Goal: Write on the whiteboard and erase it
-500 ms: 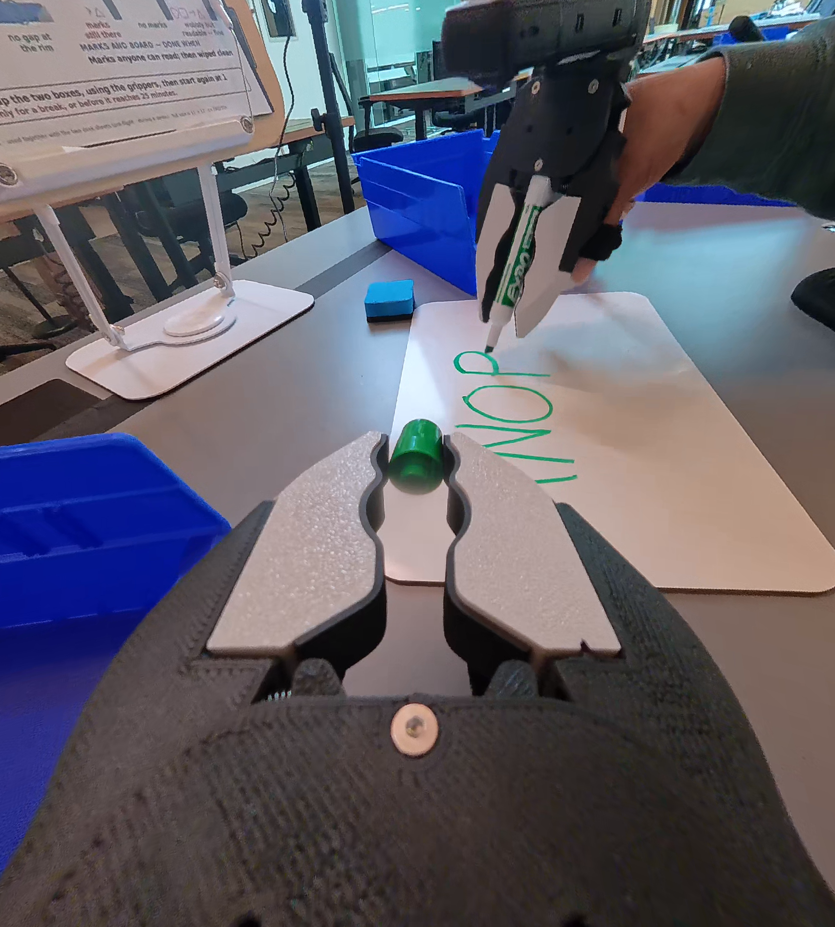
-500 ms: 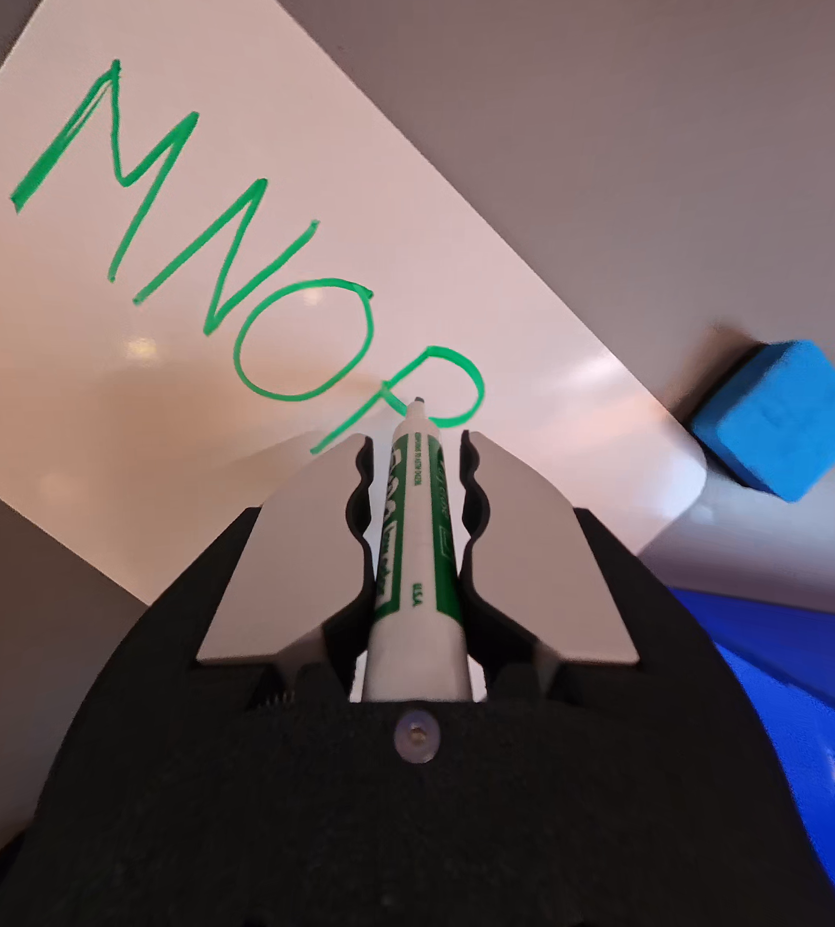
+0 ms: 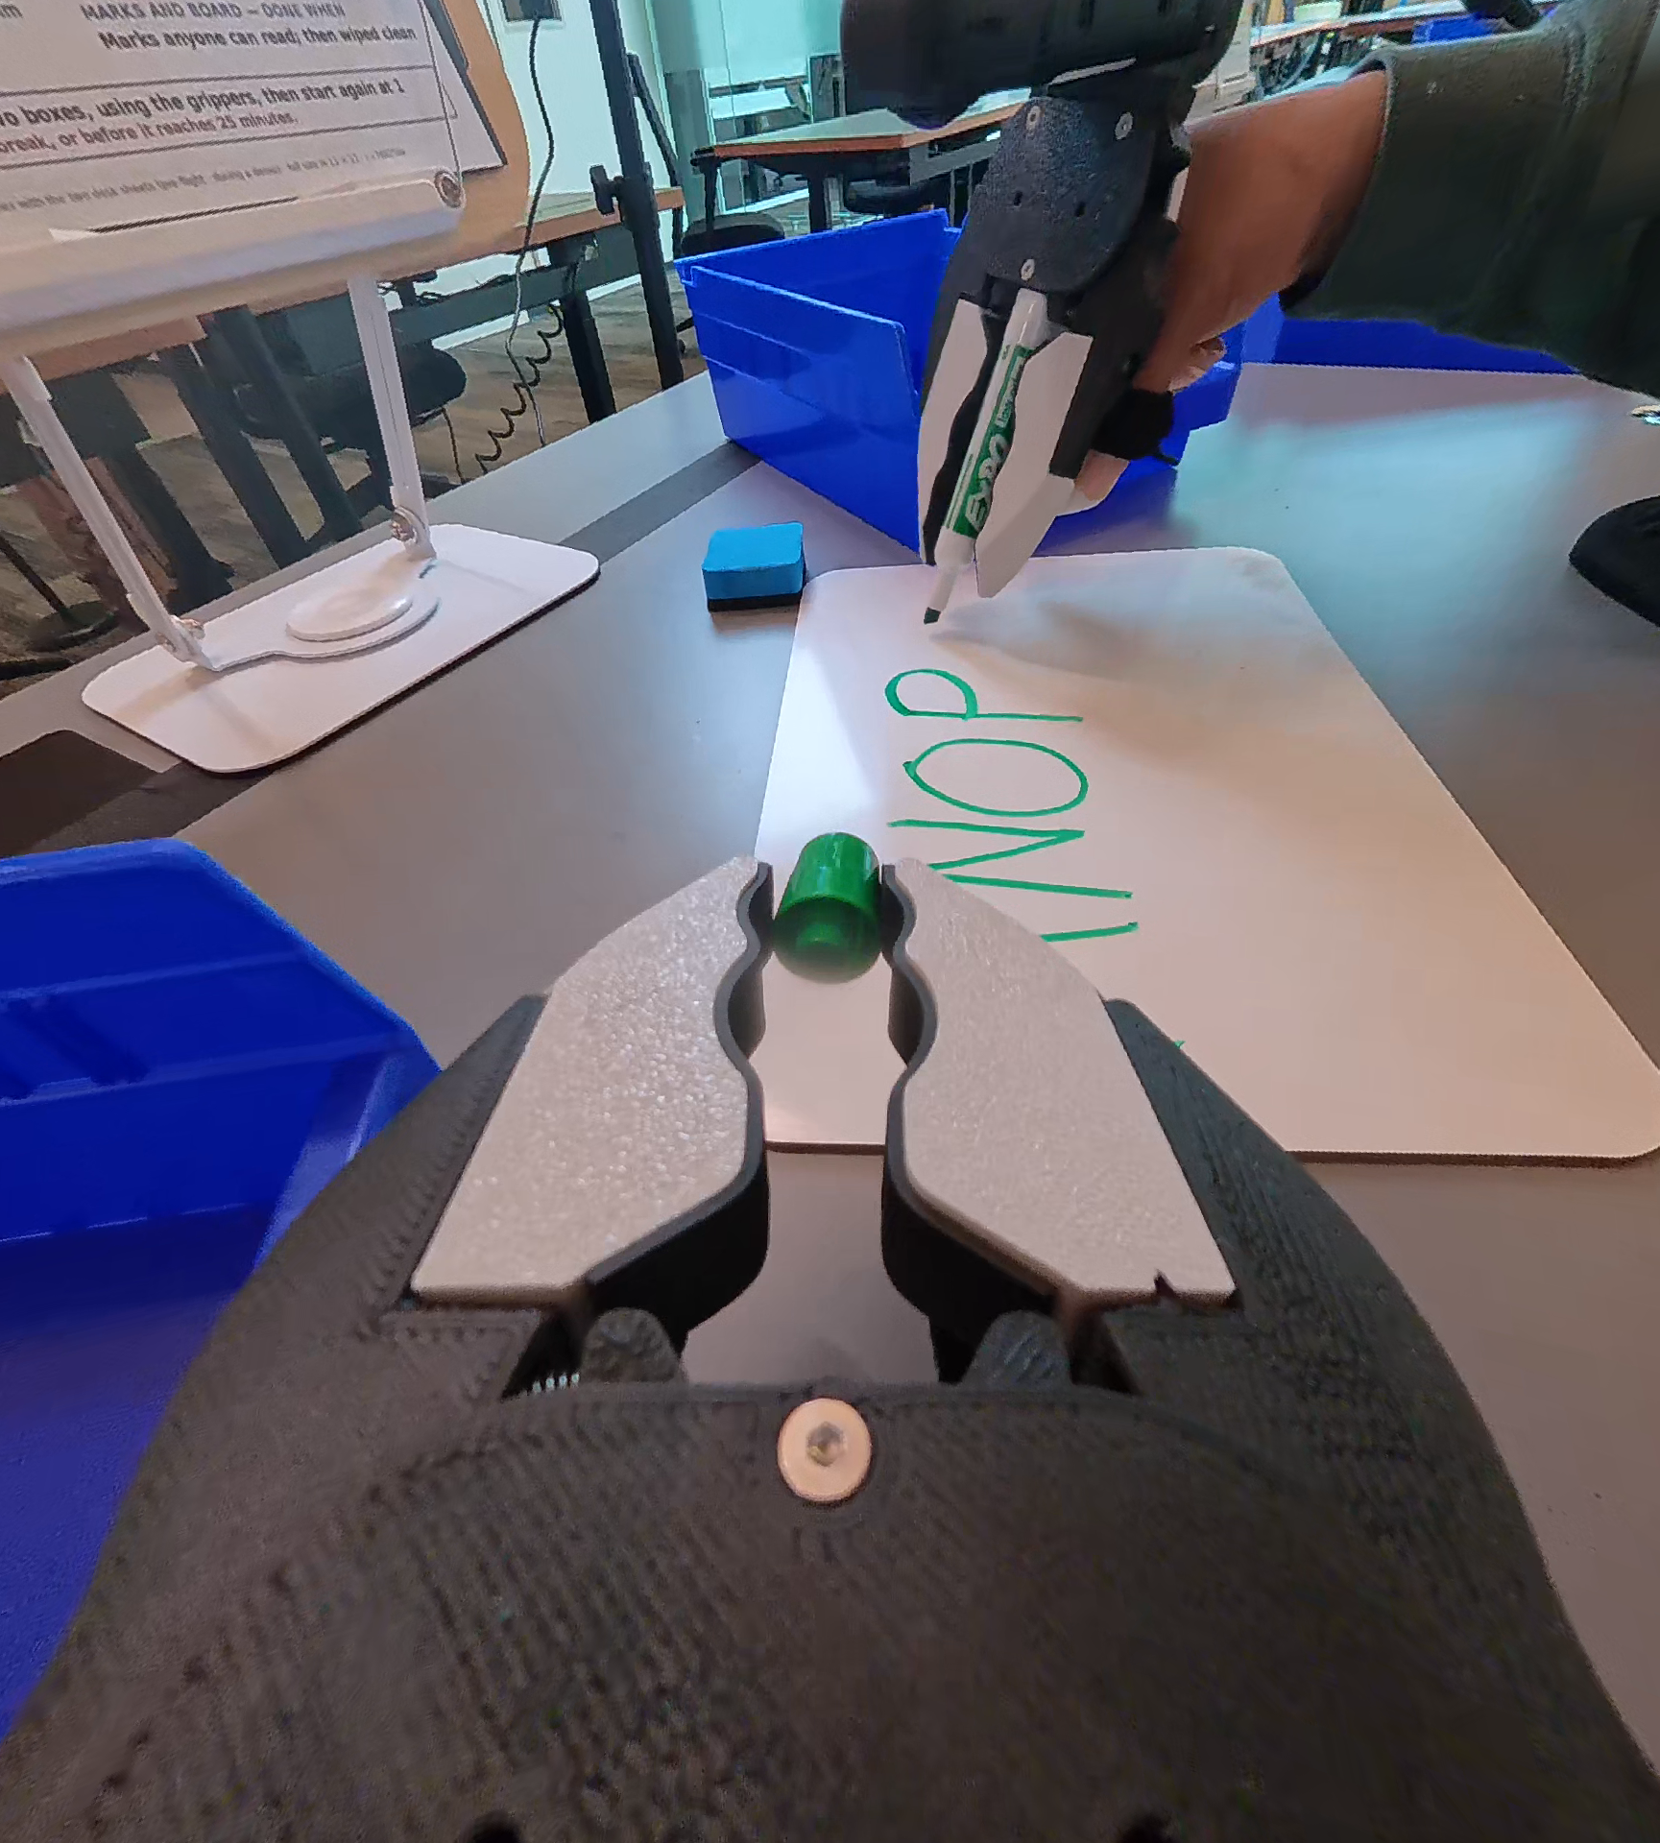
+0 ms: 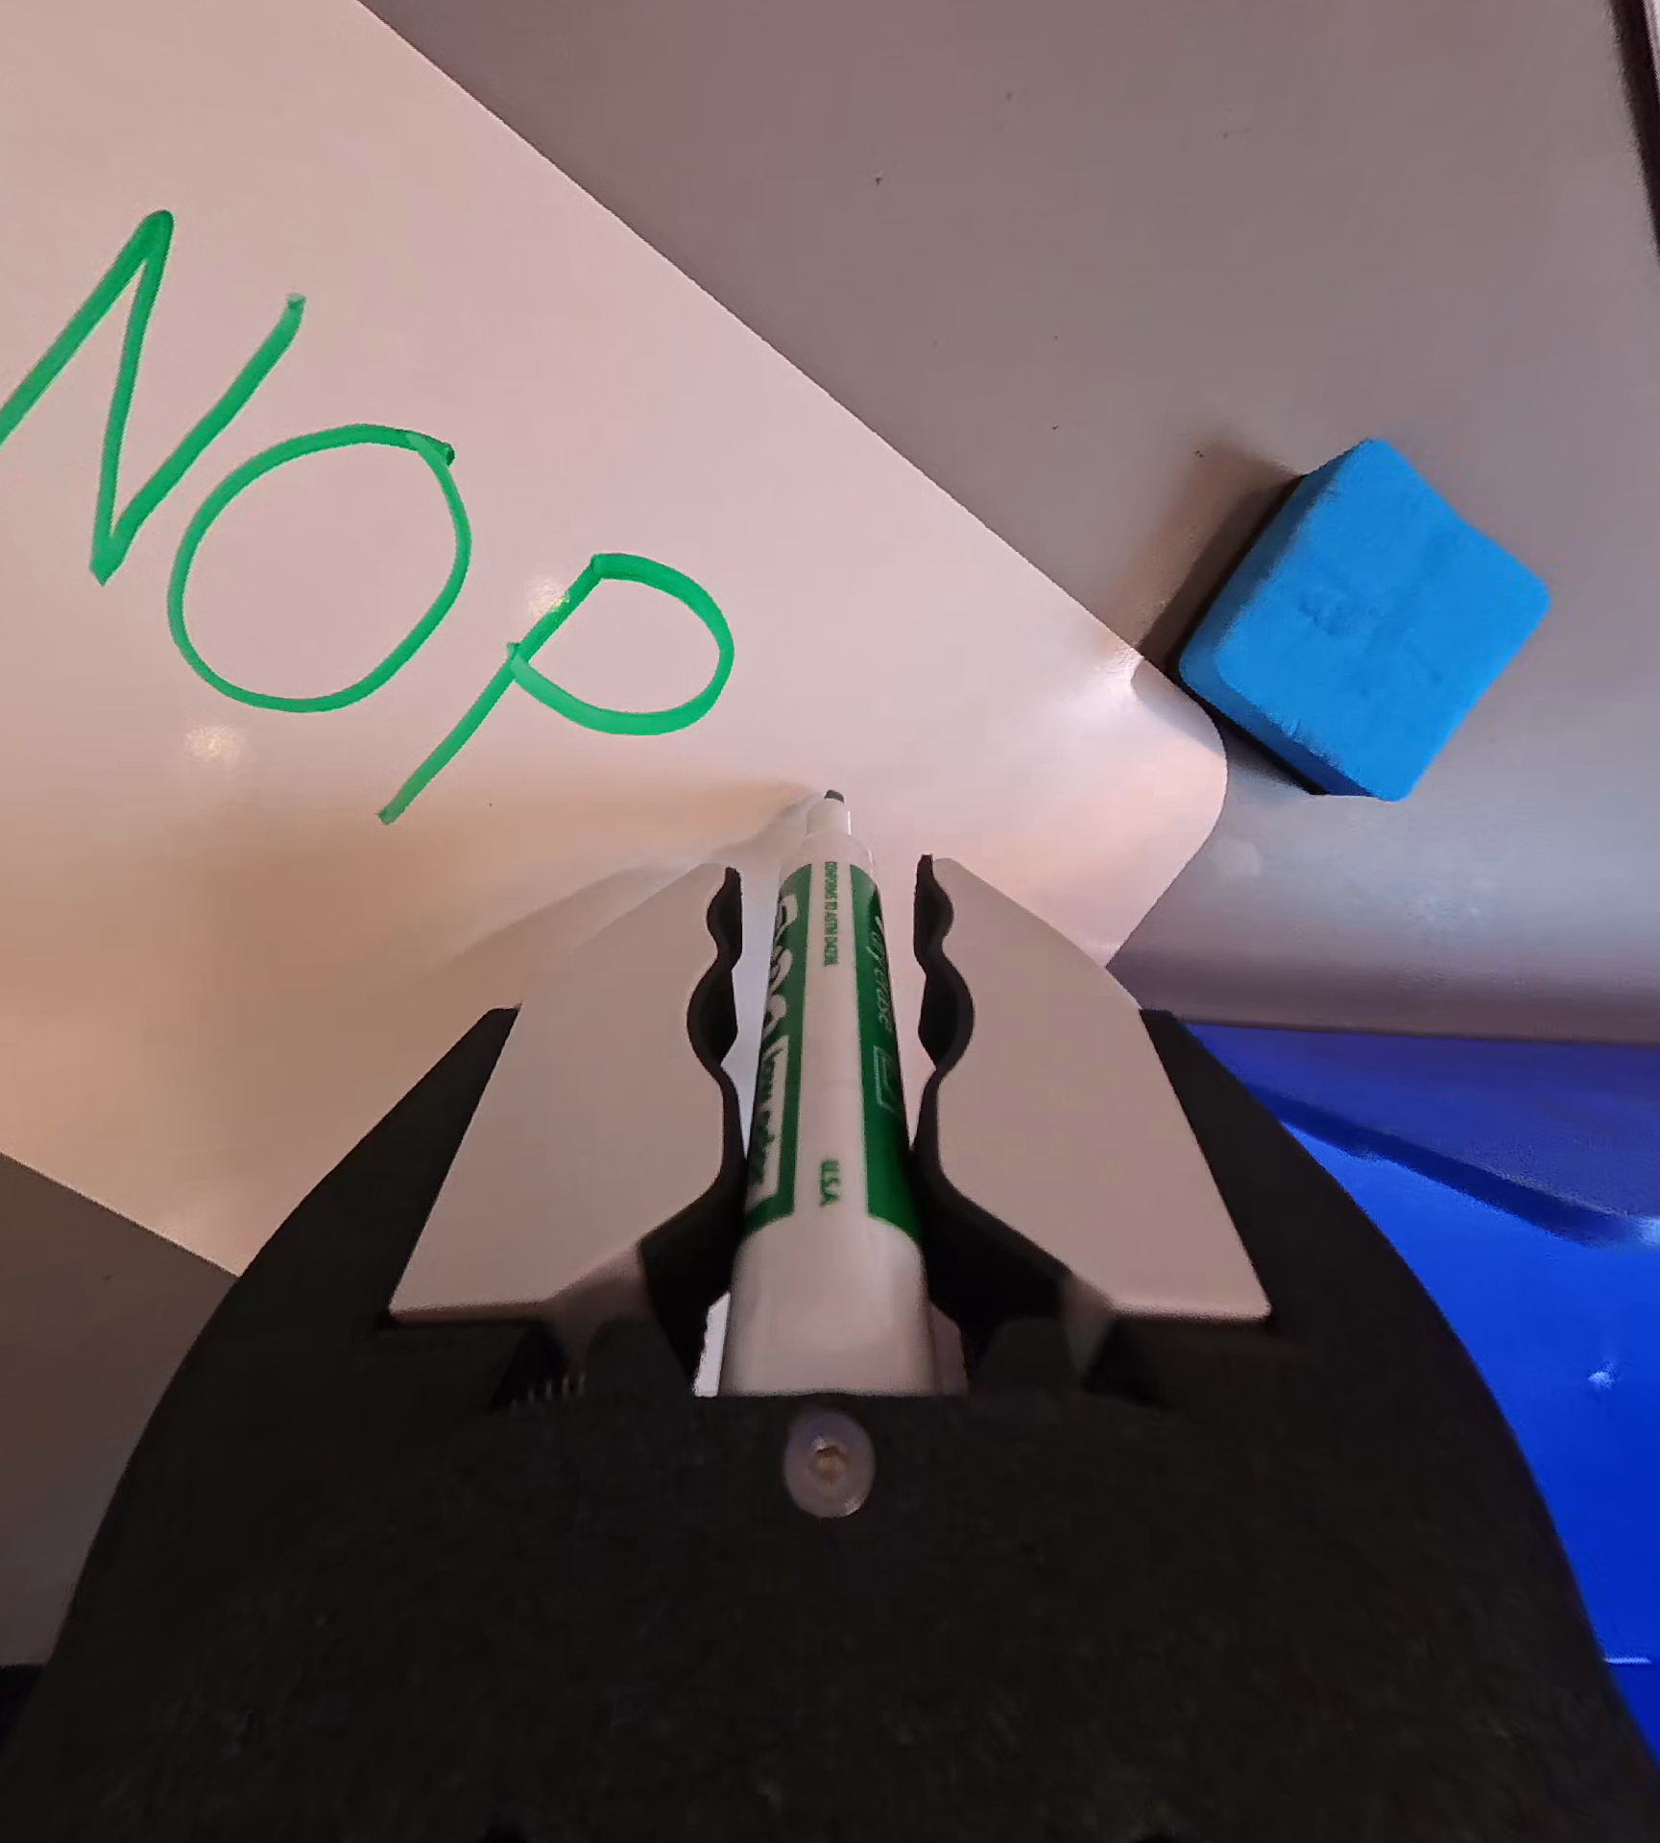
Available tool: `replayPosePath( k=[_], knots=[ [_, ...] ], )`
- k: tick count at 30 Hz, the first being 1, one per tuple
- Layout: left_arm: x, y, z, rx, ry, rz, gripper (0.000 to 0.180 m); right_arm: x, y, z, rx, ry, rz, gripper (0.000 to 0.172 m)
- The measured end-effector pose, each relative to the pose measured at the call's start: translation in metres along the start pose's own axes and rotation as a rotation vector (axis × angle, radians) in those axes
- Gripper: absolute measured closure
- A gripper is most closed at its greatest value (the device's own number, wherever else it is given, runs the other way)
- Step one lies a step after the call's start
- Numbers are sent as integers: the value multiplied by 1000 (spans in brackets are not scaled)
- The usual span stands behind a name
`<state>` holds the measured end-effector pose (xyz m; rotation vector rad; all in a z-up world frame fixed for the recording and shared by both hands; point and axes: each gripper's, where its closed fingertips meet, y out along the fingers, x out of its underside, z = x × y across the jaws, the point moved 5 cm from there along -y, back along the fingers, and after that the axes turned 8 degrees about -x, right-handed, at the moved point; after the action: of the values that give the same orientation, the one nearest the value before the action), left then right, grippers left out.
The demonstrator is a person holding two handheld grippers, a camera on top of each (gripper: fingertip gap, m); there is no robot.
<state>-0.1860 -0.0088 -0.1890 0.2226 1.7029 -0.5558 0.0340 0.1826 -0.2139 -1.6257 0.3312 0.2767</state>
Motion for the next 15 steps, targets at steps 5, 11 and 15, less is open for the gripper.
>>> replayPosePath(
  k=[5,11,15],
  knots=[
    [0,0,-1,2,-4,2,160,-3,3,0,-7,-3,-12,138],
    [-1,0,0,3,-2,3,160,-5,7,1,-7,-6,-21,138],
    [0,0,0,4,-2,1,160,-9,9,-3,-16,-20,-25,138]
  ],
)
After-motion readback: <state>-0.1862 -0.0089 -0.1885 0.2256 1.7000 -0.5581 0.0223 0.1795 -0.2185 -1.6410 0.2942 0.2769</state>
